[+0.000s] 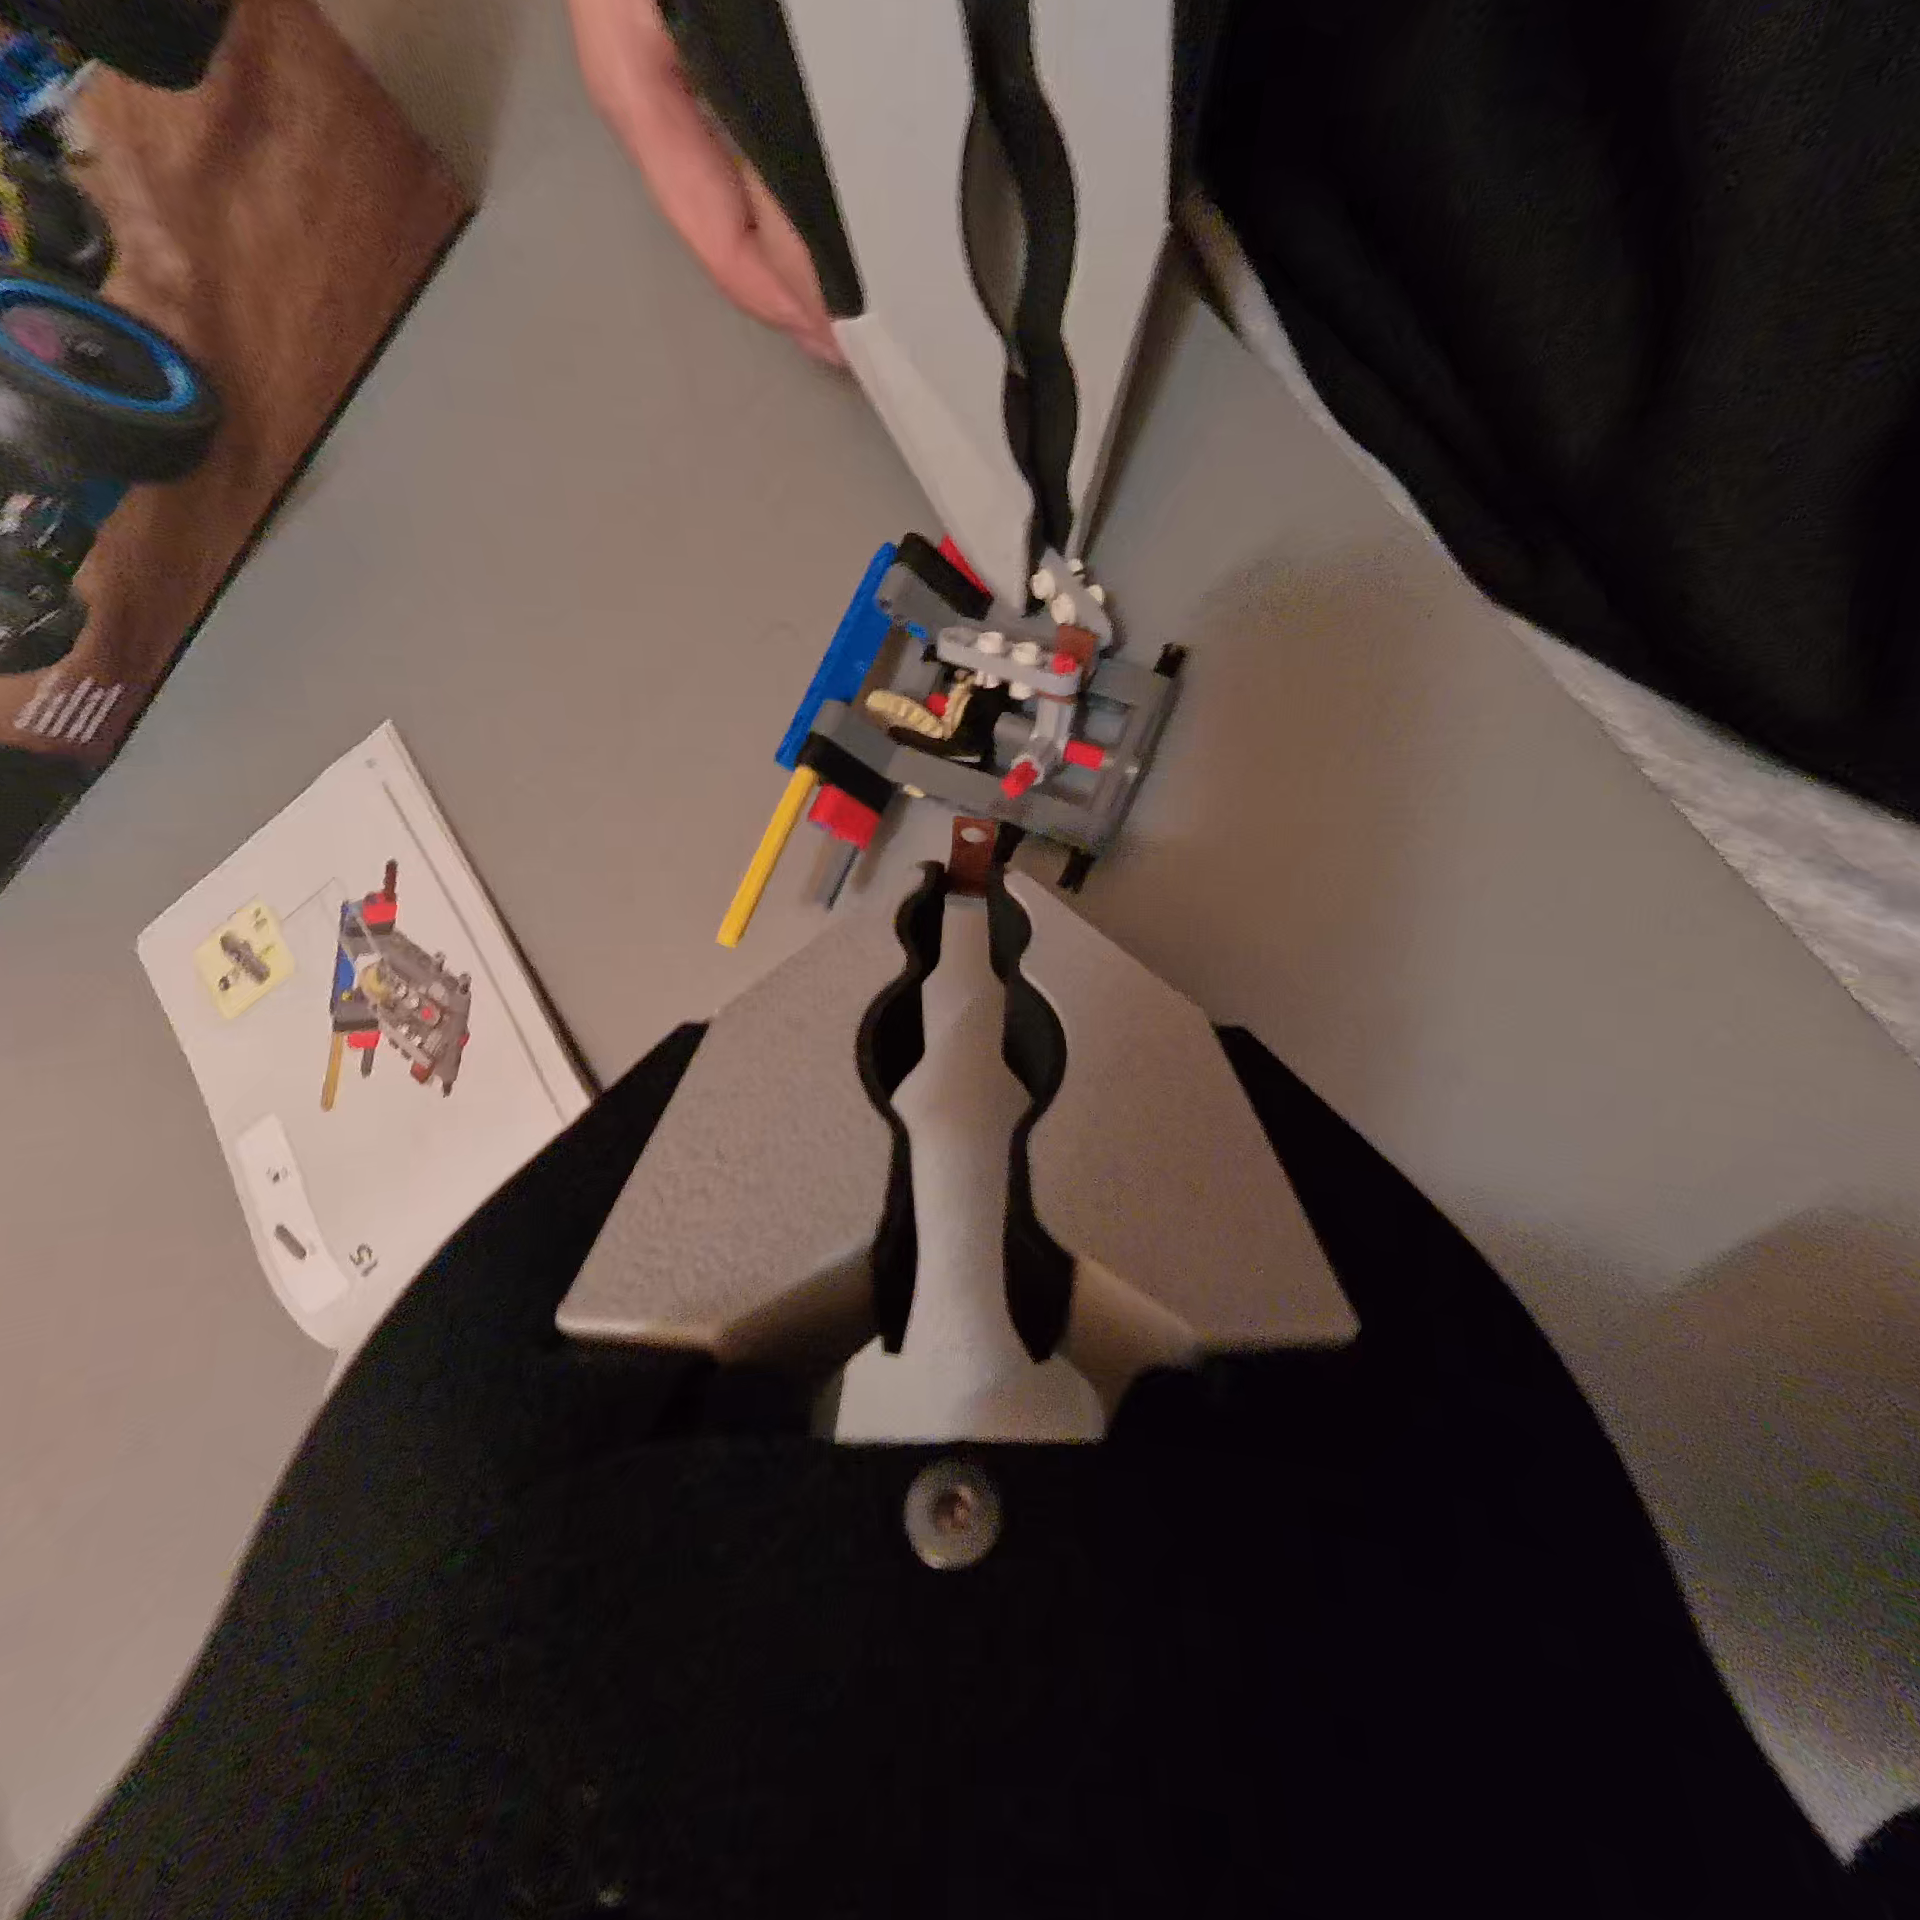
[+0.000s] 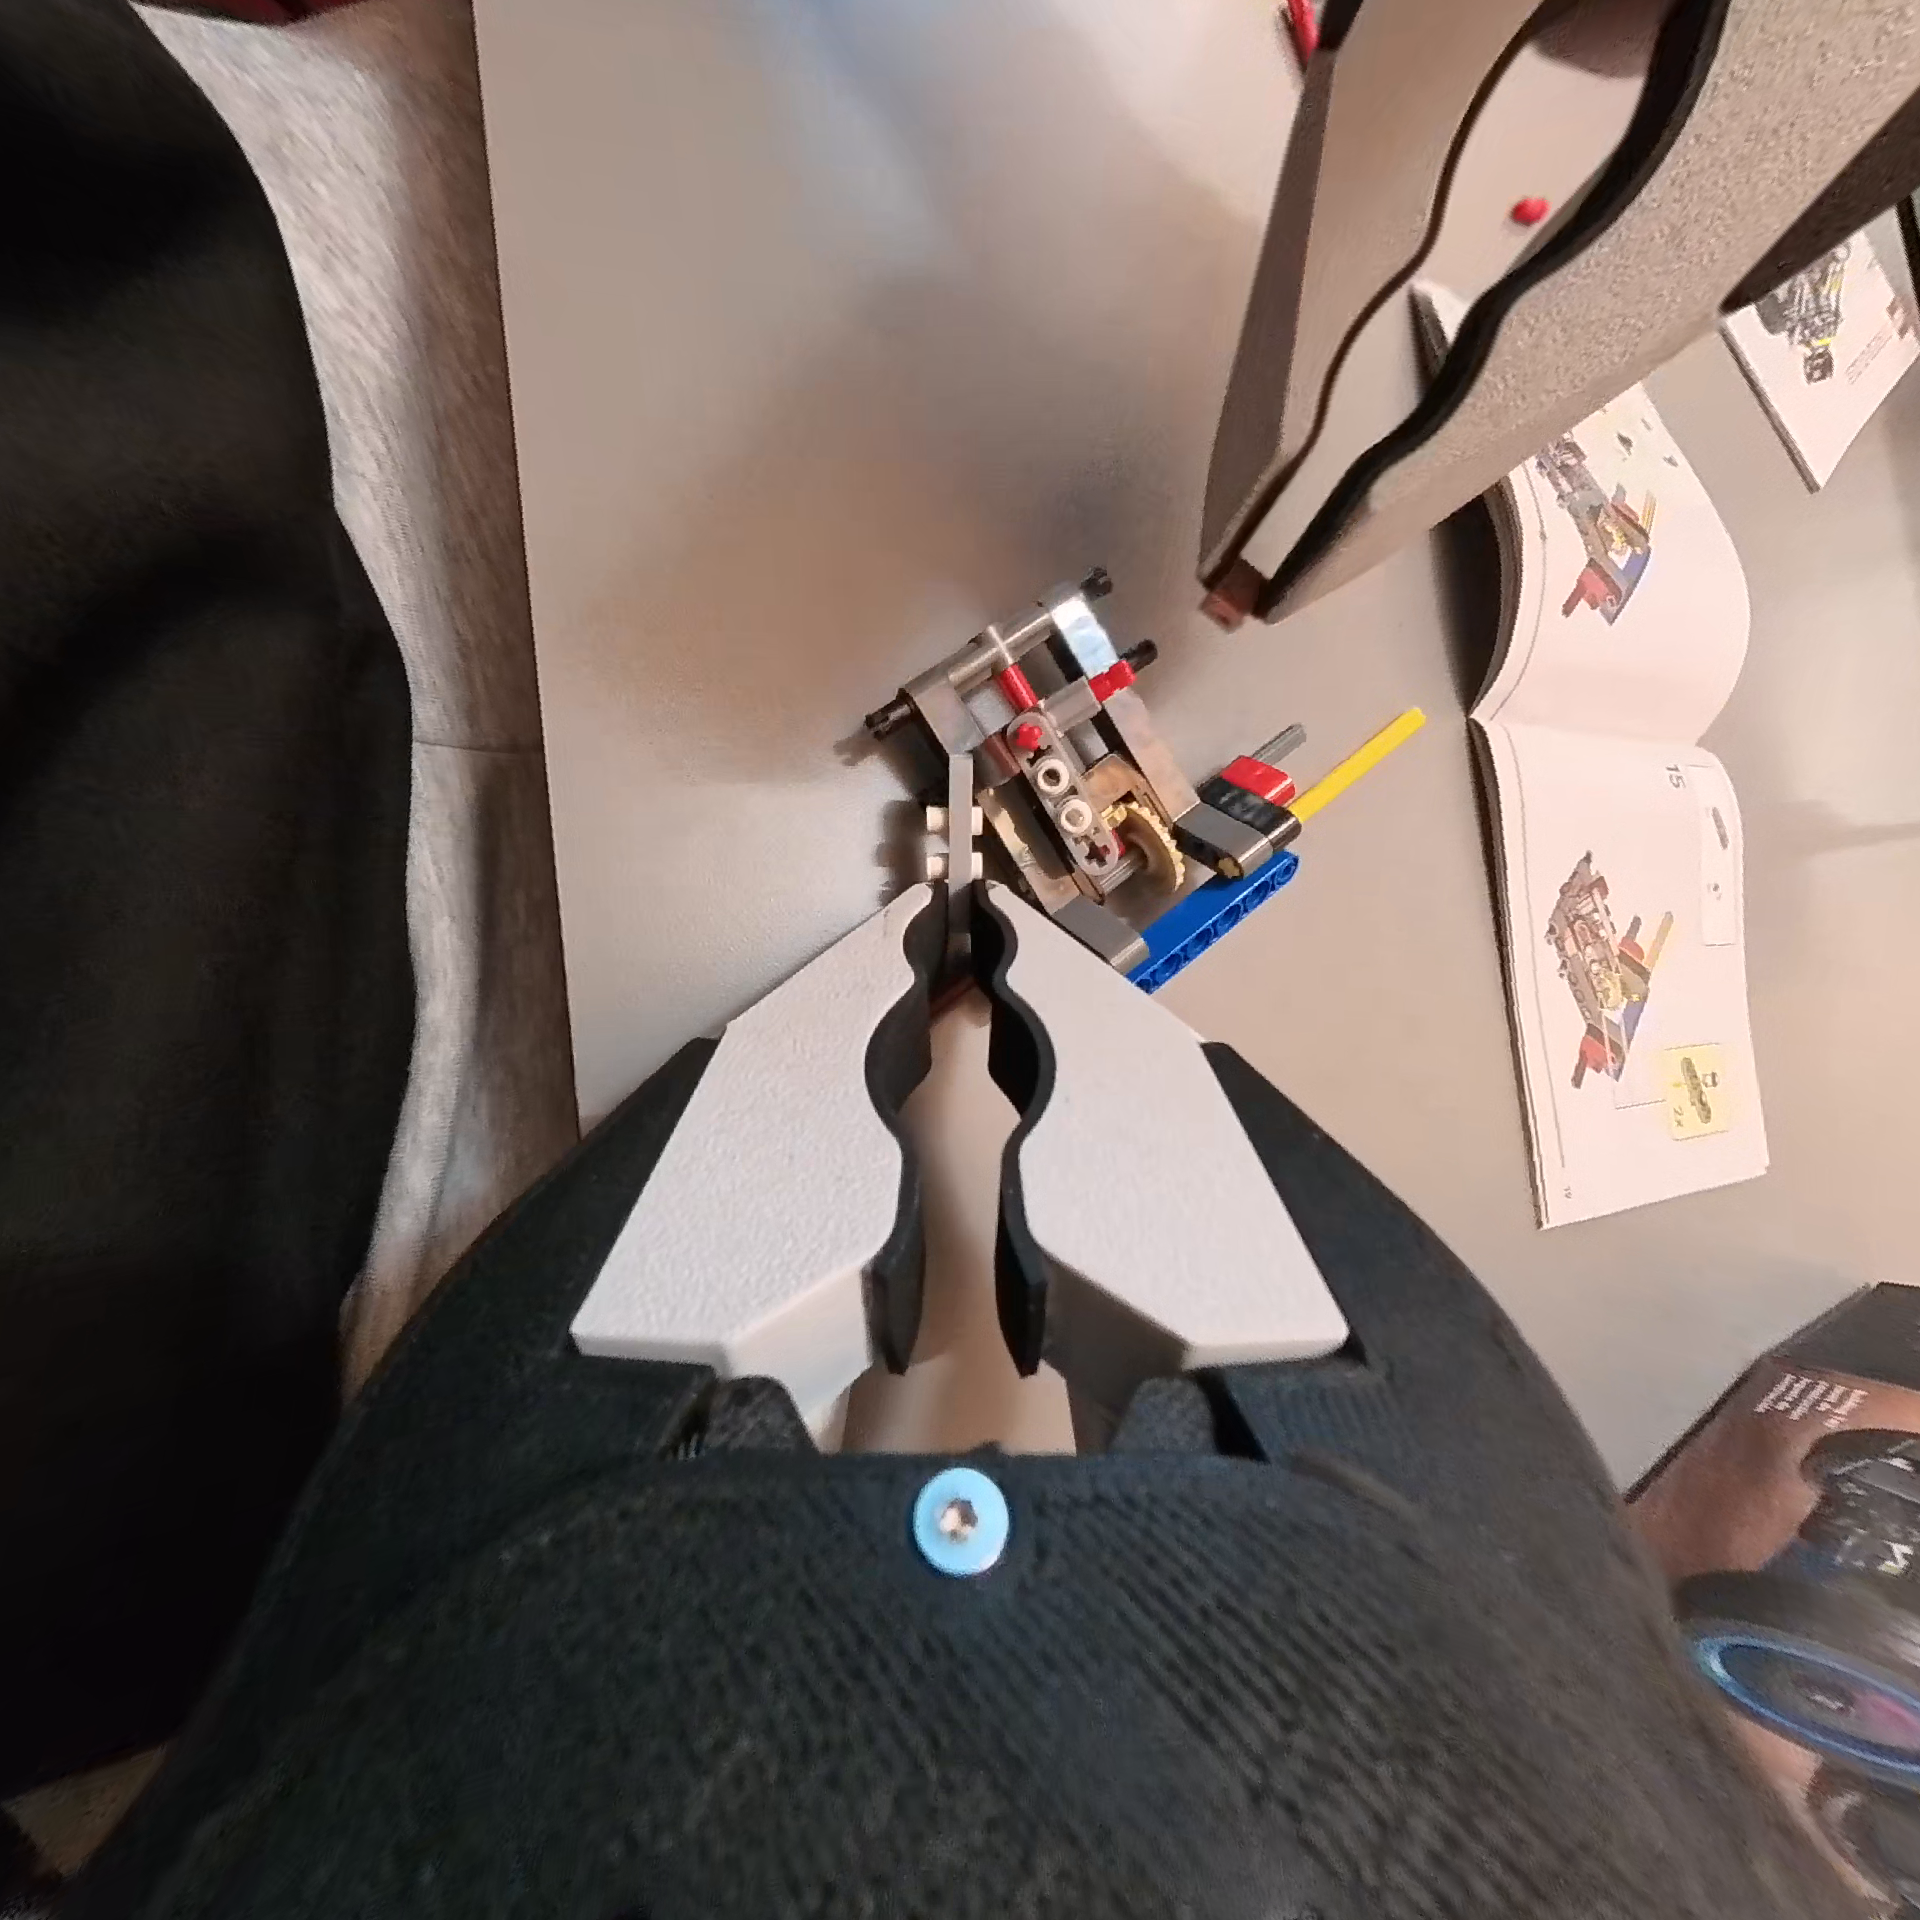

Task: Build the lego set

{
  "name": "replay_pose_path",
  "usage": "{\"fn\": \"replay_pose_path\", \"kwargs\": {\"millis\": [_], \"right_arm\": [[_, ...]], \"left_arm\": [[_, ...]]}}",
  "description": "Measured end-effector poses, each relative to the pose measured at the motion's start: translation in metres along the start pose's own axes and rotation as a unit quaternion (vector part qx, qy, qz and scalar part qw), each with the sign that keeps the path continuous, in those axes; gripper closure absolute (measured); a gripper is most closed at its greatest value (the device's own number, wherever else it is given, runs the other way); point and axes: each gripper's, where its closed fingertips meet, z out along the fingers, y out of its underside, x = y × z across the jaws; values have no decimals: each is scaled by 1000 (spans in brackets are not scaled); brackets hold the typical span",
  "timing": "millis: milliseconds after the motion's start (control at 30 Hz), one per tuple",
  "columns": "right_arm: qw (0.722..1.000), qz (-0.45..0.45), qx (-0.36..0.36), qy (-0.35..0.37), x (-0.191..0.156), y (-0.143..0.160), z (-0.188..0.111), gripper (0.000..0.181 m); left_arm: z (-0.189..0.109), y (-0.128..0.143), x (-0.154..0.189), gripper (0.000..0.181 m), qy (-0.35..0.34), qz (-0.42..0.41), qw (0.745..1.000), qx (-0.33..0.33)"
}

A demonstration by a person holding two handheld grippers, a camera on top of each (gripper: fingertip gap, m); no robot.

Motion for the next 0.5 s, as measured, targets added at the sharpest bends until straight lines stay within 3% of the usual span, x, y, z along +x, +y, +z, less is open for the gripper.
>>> {"fn": "replay_pose_path", "kwargs": {"millis": [500], "right_arm": [[1000, -7, -3, 6, 0, 0, 0, 180]], "left_arm": [[14, -6, 7, 176, 43, 58, 996, -60]]}}
